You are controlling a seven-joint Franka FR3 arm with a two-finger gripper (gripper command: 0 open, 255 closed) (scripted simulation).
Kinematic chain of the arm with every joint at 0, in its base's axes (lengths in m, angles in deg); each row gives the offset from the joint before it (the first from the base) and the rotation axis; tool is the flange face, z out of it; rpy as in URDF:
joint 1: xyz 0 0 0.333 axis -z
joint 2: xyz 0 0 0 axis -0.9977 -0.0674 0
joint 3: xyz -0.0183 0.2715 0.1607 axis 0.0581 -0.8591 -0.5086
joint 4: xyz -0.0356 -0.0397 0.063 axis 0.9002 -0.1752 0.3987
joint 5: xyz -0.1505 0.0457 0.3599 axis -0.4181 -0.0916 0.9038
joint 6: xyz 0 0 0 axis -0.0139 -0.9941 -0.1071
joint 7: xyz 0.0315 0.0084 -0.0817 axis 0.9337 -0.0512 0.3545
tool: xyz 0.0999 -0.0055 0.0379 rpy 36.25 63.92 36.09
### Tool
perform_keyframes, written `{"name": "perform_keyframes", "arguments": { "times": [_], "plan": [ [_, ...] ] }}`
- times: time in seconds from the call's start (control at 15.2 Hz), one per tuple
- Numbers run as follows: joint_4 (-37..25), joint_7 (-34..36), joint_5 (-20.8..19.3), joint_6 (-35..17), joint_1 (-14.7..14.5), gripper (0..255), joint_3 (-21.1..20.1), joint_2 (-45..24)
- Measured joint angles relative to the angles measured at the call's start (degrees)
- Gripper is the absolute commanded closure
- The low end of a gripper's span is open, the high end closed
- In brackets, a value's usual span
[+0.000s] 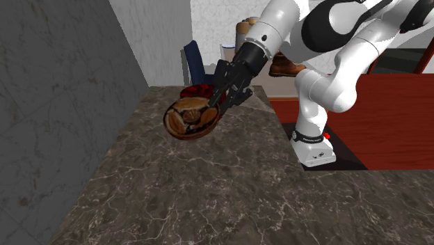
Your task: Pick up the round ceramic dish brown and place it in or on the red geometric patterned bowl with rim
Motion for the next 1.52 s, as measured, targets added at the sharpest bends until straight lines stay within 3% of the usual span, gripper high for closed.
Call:
{"name": "perform_keyframes", "arguments": {
  "times": [0.2, 0.4, 0.99, 1.52],
  "plan": [
    [-1.51, 1.56, -1.65, 2.61, 1.4, 255, -0.2, 1.07],
    [-0.22, -0.8, -2.66, 5.4, 2.0, 255, 3.38, 3.79],
    [1.9, -11.04, -9.21, 17.26, 7.4, 255, 18.73, 11.61],
    [-2.04, -20.69, -15.95, 26.77, 12.58, 255, 32.69, 11.12]
  ]
}}
